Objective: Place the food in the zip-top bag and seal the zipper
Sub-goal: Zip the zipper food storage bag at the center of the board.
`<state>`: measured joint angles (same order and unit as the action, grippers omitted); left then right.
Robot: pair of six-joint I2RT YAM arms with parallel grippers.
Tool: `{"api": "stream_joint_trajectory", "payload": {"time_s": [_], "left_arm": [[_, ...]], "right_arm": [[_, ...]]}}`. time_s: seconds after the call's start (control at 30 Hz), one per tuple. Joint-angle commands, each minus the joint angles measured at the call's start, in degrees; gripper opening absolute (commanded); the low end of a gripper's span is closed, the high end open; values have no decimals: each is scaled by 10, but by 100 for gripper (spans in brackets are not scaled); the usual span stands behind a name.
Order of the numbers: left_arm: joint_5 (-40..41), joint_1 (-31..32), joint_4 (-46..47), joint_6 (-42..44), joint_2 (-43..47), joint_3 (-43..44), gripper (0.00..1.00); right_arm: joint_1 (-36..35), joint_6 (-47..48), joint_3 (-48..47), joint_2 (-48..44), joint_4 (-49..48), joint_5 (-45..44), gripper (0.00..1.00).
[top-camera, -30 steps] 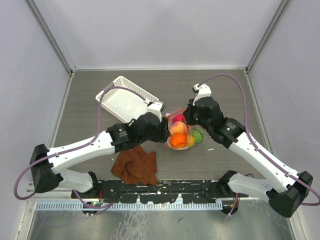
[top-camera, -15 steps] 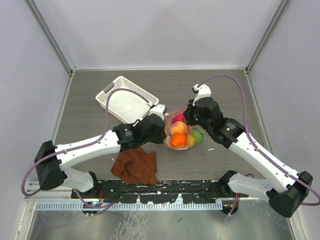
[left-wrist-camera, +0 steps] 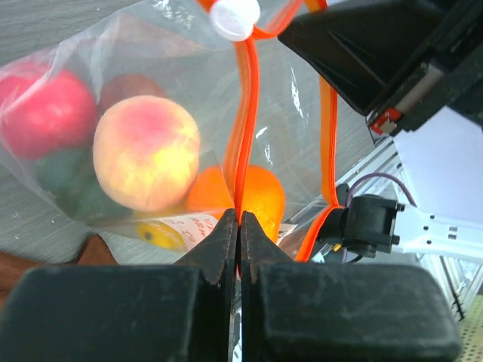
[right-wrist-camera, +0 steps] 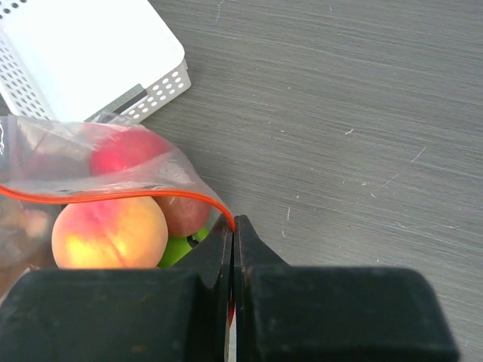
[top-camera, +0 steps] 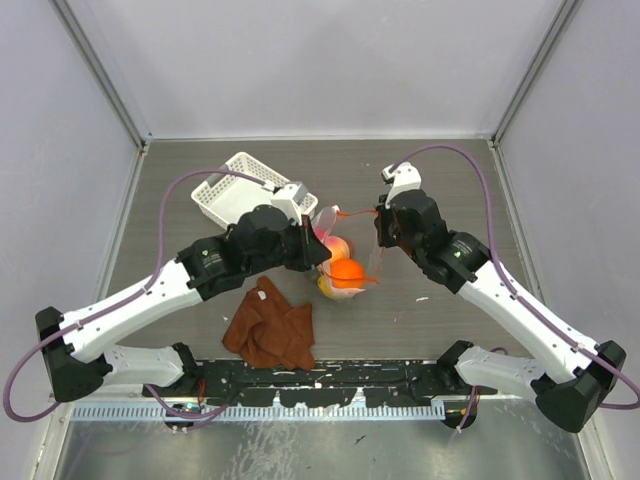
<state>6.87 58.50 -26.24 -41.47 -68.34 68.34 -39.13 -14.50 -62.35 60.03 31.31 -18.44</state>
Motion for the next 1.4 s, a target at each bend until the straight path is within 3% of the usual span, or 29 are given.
{"api": "stream_joint_trajectory", "payload": {"time_s": [0.0, 0.13, 0.23, 0.47, 0.57, 1.0, 1.37], "left_arm": [[-73, -32, 34, -43, -2, -7, 0], [-101, -49, 25, -49, 6, -5, 0], [-60, -53, 14, -35, 17, -5, 0], [-65, -62, 20, -41, -15, -9, 0], [-64, -63, 25, -45, -32, -6, 0], [-24, -66, 50, -62, -32, -16, 0], [-15, -66, 53, -63, -30, -20, 0]], "right_arm": [[3, 23, -14, 27, -15, -24, 4], [17, 37, 2, 46, -24, -58, 4], [30, 38, -24, 71, -3, -53, 3], [30, 32, -104, 80, -17, 114, 2], [30, 31, -126, 86, -6, 138, 4], [30, 39, -84, -26, 76, 207, 62], [21, 118, -9, -46, 103, 299, 100]]}}
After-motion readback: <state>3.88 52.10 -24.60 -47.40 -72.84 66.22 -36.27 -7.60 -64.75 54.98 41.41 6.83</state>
